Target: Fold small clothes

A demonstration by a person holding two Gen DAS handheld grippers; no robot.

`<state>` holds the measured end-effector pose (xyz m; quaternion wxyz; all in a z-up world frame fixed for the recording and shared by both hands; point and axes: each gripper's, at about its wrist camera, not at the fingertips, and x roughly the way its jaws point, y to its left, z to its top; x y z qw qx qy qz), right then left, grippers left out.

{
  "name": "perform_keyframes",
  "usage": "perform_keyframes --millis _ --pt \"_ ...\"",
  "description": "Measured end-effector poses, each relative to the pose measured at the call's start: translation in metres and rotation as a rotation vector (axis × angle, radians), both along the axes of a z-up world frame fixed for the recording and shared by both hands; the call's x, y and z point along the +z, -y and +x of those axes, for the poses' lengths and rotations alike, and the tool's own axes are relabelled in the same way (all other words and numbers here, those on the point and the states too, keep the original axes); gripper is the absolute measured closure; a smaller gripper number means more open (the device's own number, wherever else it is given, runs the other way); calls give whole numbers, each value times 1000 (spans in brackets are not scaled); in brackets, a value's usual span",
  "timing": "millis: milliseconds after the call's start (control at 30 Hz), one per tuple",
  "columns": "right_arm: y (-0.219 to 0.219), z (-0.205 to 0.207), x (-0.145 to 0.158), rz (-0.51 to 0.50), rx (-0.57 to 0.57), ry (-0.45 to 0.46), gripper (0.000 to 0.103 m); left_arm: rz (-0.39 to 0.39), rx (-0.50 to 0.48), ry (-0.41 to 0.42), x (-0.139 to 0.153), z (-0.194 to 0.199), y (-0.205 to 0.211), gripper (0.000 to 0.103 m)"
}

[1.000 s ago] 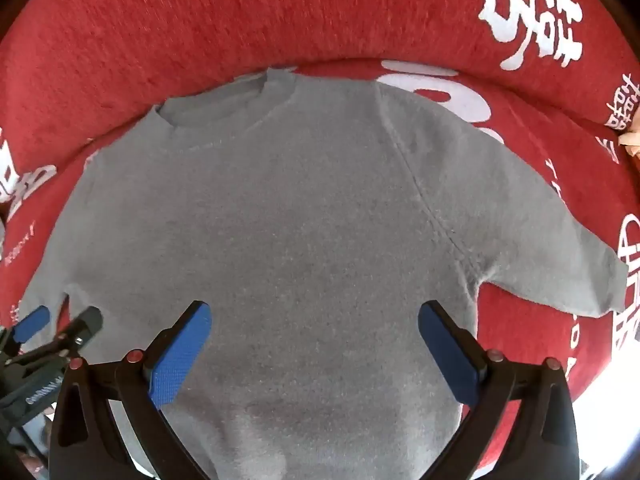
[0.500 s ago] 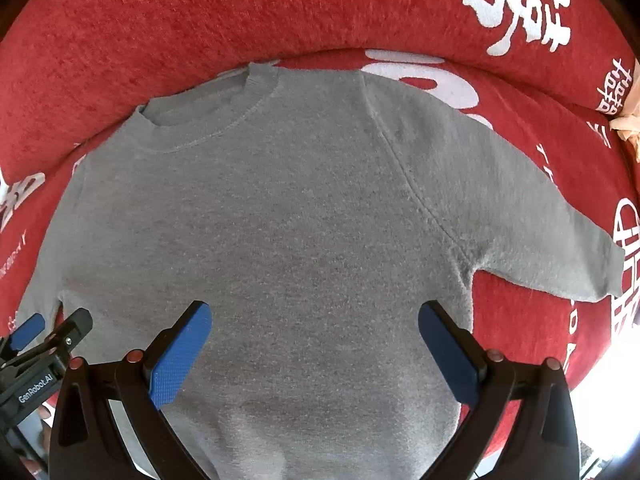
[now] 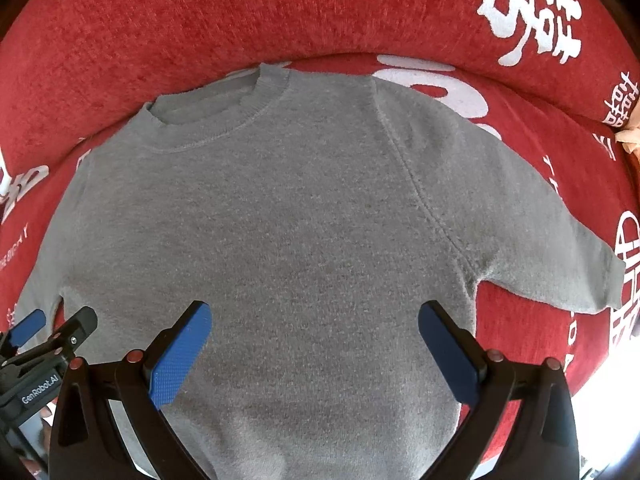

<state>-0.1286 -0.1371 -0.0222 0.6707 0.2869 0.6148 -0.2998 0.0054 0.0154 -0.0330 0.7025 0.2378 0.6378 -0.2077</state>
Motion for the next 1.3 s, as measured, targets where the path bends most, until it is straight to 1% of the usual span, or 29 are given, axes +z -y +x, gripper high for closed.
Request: perform_keyframes --millis 1033,1300 --pt "5 -15 2 12 19 10 0 6 12 6 8 -15 11 0" --pt "2 -14 3 15 31 16 0 6 23 4 11 -16 6 0"
